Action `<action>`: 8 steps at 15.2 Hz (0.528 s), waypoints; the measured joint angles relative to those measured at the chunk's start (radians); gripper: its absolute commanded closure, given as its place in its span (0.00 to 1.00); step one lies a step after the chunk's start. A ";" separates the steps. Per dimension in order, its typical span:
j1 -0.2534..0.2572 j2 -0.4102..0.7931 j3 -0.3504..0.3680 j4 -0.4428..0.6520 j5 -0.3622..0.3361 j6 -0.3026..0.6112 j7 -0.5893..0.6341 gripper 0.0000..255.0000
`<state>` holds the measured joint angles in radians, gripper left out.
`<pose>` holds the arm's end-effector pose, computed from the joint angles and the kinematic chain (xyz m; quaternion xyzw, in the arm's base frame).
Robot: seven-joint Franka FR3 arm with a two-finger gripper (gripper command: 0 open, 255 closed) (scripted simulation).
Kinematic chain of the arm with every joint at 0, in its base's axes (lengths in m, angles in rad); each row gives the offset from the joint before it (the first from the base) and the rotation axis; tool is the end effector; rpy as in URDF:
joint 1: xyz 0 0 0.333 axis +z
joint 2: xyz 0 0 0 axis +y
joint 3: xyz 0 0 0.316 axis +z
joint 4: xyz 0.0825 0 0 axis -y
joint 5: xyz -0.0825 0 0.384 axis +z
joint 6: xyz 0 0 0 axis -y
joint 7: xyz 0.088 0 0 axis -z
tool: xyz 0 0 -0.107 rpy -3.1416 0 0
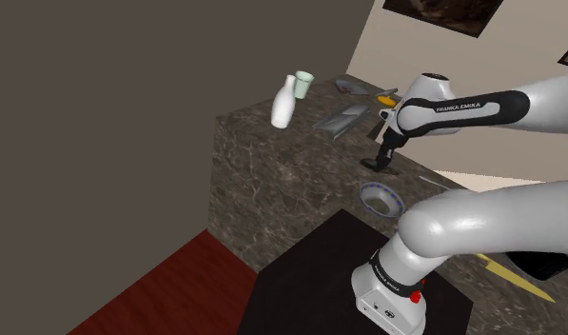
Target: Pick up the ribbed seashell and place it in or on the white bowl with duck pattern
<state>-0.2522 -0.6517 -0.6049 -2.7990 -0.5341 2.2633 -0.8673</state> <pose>0.2358 -0.2563 0.3627 0.9749 0.2165 0.0041 0.0523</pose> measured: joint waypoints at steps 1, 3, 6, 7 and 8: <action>-0.033 -0.046 -0.004 -0.025 -0.020 -0.021 -0.017 1.00; -0.097 -0.137 -0.007 -0.080 -0.055 -0.059 -0.046 1.00; -0.171 -0.244 -0.008 -0.142 -0.088 -0.108 -0.082 1.00; -0.180 -0.245 -0.014 -0.152 -0.097 -0.100 -0.085 1.00; -0.184 -0.237 -0.023 -0.161 -0.107 -0.083 -0.084 1.00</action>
<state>-0.4366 -0.8883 -0.6277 -2.9603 -0.6415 2.1803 -0.9517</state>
